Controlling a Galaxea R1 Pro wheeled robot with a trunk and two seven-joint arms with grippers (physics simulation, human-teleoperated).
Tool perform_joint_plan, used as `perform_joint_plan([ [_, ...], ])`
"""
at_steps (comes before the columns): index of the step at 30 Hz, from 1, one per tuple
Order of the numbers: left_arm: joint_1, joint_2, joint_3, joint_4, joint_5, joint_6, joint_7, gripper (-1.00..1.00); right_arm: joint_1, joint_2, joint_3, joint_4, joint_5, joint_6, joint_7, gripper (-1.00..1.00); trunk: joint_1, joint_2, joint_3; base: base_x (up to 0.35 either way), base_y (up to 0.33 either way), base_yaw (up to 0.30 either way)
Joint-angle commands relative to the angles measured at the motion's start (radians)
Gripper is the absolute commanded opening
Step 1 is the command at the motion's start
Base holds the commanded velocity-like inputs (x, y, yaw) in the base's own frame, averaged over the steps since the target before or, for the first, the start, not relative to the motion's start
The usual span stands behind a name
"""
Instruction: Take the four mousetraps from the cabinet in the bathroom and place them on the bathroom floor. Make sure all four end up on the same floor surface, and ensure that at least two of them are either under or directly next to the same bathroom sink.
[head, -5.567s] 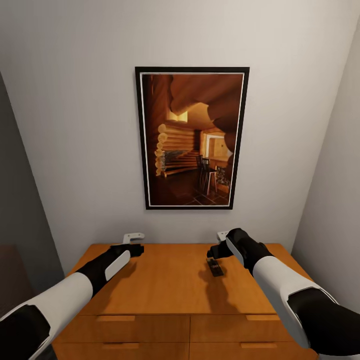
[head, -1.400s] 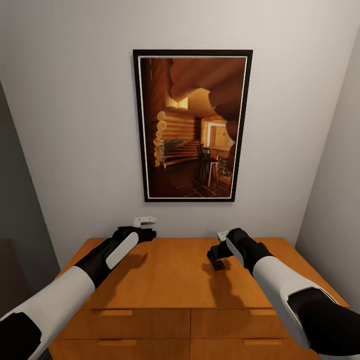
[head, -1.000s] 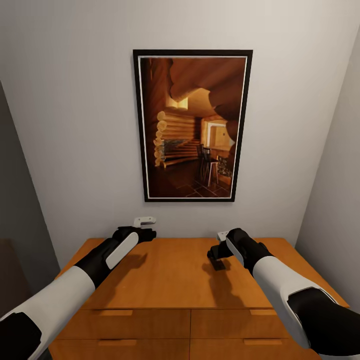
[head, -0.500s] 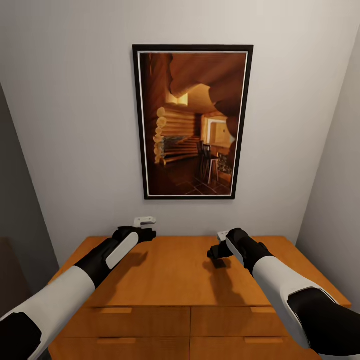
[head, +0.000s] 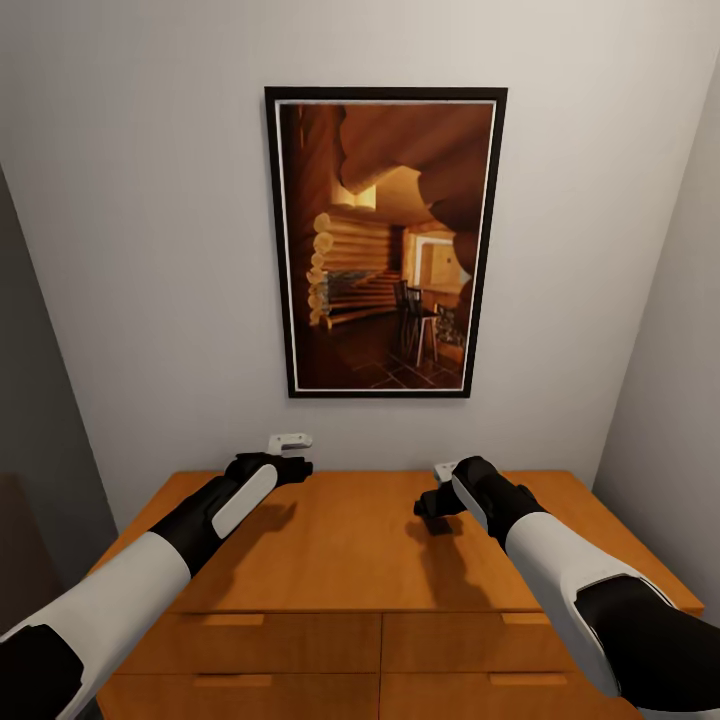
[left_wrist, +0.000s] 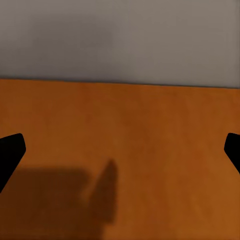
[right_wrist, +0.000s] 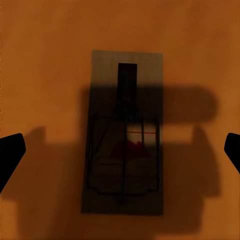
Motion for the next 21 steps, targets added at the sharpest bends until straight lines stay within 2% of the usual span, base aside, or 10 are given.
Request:
perform_joint_plan([
  [1, -0.001, 0.001, -0.005, -0.002, 0.01, 0.0, 0.01, 1.0, -0.001, -0.001, 0.008, -0.001, -0.009, 0.004, -0.002, 1.0, 0.004, -0.008, -0.005, 0.0, 0.0, 0.0],
  [8, -0.001, 0.0, -0.006, -0.002, 0.01, 0.0, 0.01, 1.0, -0.002, -0.001, 0.008, -0.001, -0.009, 0.004, 0.0, 1.0, 0.031, -0.057, -0.027, 0.0, 0.0, 0.0],
  [21, -0.001, -0.001, -0.006, -0.001, 0.009, 0.0, 0.01, 1.0, -0.001, -0.001, 0.008, -0.001, -0.011, 0.004, -0.001, 1.0, 0.031, -0.057, -0.027, 0.0, 0.0, 0.0],
])
